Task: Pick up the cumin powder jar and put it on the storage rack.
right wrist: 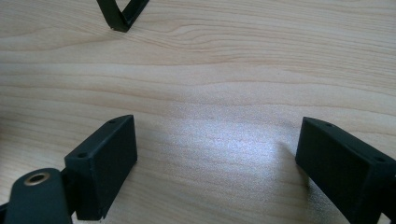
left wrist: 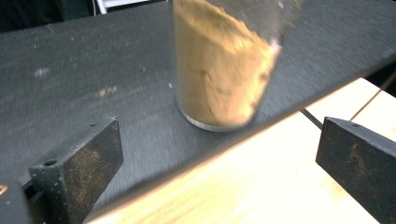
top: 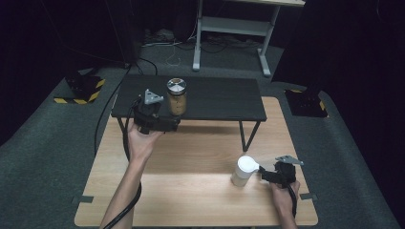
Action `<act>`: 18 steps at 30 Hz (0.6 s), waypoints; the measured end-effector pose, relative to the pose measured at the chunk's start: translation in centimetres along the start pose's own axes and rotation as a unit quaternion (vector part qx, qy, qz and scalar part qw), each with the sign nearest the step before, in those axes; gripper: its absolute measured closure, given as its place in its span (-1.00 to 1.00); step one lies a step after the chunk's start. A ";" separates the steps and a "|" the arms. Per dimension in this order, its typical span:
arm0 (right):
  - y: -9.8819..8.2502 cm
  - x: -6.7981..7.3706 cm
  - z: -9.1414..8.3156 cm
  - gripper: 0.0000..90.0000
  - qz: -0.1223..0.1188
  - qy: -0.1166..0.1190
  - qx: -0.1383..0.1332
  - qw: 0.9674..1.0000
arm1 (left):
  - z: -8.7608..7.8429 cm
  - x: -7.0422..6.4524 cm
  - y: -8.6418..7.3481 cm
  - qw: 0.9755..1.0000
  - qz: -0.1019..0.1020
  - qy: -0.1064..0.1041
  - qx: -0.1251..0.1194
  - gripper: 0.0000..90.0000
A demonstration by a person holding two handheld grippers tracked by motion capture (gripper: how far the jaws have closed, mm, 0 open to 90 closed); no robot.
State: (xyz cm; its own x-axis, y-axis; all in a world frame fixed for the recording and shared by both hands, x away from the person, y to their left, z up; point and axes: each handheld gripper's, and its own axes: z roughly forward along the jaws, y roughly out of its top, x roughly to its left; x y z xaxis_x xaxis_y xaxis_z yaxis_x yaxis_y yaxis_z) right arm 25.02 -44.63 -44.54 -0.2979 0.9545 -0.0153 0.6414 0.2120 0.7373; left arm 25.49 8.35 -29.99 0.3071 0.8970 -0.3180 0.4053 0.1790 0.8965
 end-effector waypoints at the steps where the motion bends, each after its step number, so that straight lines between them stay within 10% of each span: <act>1: 0.0 0.0 0.0 -0.74 0.000 0.000 0.000 1.000 | -0.2 0.0 -0.2 1.000 -0.002 0.000 0.001 -0.98; 18: 0.0 0.0 0.0 -0.74 0.000 0.002 0.000 1.000 | -1.7 0.5 -6.6 0.999 0.004 0.003 0.040 -0.99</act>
State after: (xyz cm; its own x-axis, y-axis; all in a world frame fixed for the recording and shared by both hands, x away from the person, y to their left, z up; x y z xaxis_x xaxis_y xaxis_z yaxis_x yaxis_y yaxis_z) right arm 25.01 -44.64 -44.53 -0.3007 0.9536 -0.0139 0.6414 0.2129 0.7371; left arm 21.54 8.26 -35.55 0.3060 0.9004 -0.3092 0.4708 0.1392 0.8712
